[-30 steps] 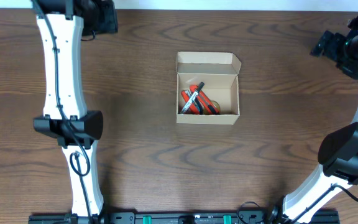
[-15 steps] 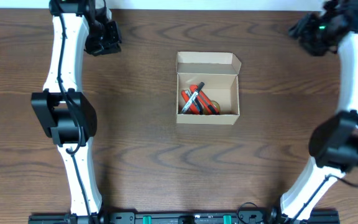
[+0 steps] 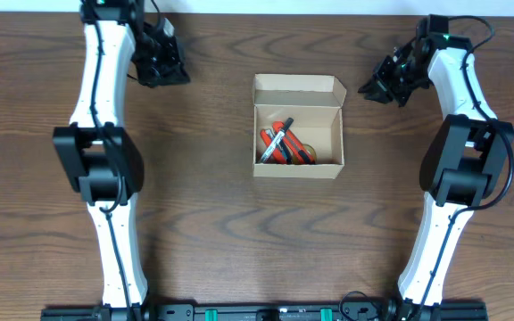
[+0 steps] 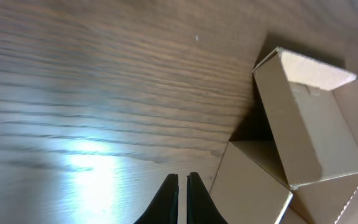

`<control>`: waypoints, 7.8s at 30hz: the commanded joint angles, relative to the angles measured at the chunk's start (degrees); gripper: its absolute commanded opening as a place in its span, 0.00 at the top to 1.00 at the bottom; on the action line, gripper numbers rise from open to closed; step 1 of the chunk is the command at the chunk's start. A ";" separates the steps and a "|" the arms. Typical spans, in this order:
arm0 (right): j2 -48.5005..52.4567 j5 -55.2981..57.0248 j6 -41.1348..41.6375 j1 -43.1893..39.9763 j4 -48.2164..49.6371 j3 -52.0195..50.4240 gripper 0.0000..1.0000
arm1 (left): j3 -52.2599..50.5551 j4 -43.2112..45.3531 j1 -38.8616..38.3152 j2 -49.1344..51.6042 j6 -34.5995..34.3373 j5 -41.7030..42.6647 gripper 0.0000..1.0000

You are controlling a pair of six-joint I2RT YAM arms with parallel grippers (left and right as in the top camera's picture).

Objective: Pack container

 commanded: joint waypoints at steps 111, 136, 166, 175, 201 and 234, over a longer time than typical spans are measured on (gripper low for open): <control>0.90 -38.99 10.01 1.95 38.77 -15.98 0.98 | -0.11 24.68 -5.55 11.50 -9.44 42.93 0.94; 0.74 -51.32 26.10 3.04 62.49 -15.82 0.98 | 0.02 36.57 -3.72 11.45 -12.31 58.90 0.94; -14.03 -57.40 46.88 9.77 76.94 -16.09 0.99 | 0.02 37.16 -3.58 -2.05 -11.56 57.92 0.94; -14.58 -57.40 34.99 11.30 62.47 -24.44 0.98 | 0.02 27.17 -2.69 -6.03 -2.56 54.97 0.94; -30.25 -57.37 59.91 11.19 105.92 -33.55 0.37 | 0.02 2.69 -0.55 -17.88 14.49 17.49 0.75; -31.32 -56.94 84.61 3.19 130.73 -33.55 0.01 | 0.00 -12.87 -16.15 -33.92 15.41 -4.96 0.94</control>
